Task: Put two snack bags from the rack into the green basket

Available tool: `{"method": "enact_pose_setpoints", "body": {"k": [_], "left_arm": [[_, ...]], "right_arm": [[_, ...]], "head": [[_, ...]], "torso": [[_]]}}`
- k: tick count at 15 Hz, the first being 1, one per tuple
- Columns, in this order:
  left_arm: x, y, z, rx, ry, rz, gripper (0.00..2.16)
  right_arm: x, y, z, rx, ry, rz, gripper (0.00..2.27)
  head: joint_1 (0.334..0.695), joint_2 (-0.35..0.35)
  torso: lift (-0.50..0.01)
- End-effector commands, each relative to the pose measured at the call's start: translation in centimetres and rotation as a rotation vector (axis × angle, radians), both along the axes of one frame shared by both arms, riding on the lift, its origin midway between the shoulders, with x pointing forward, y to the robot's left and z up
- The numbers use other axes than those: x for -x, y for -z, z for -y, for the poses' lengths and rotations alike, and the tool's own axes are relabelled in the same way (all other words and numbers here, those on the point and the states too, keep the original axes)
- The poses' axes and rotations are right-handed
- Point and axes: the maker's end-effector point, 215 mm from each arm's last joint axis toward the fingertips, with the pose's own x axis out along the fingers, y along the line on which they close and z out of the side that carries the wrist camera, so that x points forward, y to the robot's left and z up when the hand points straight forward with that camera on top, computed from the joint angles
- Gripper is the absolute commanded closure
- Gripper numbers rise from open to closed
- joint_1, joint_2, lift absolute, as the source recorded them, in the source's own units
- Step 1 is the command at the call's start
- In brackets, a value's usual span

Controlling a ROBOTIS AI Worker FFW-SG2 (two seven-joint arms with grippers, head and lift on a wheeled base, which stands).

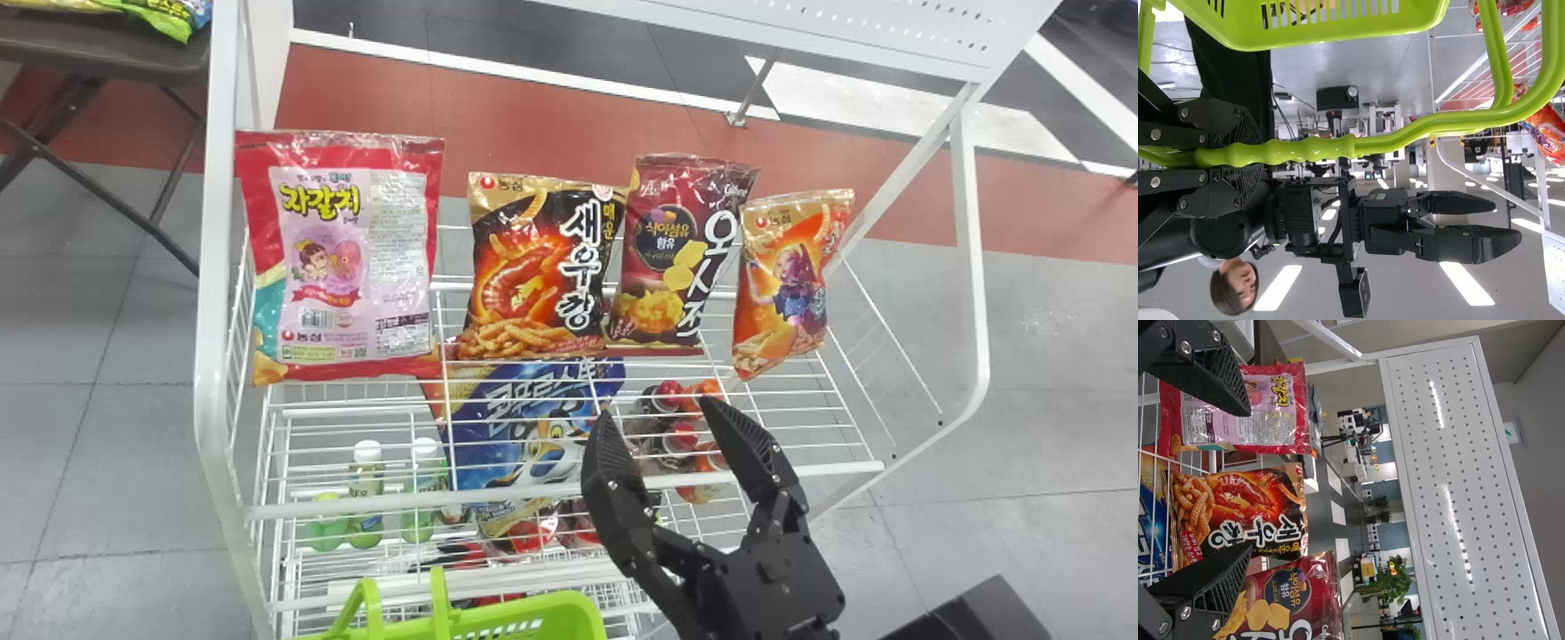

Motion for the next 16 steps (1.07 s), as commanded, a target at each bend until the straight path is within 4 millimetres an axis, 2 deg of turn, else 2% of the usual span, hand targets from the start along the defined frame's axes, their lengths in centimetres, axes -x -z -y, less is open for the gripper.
{"method": "enact_pose_setpoints", "body": {"k": [1, 11, 13, 16], "left_arm": [[0.0, -0.2, 0.1, 0.006, -0.002, -0.001, 1.47], [0.0, -0.3, 0.1, 0.015, 0.000, -0.001, 1.47], [0.0, -0.3, 0.1, 0.015, 0.000, -0.001, 1.47], [0.1, -0.3, 0.1, 0.022, 0.001, -0.007, 1.47]], "right_arm": [[0.0, 0.0, 0.0, 0.000, 0.000, 0.000, 0.11], [-0.4, 0.1, -0.2, -0.003, -0.002, 0.001, 0.11], [-1.9, 0.9, -2.0, 0.024, -0.026, -0.003, 0.11], [-4.9, 4.1, -5.5, 0.044, -0.068, -0.101, 0.11]], "head": [[0.695, -0.350], [0.695, -0.350], [0.695, -0.350], [0.695, -0.350]], "torso": [[-0.006], [-0.006], [-0.006], [-0.006]]}}
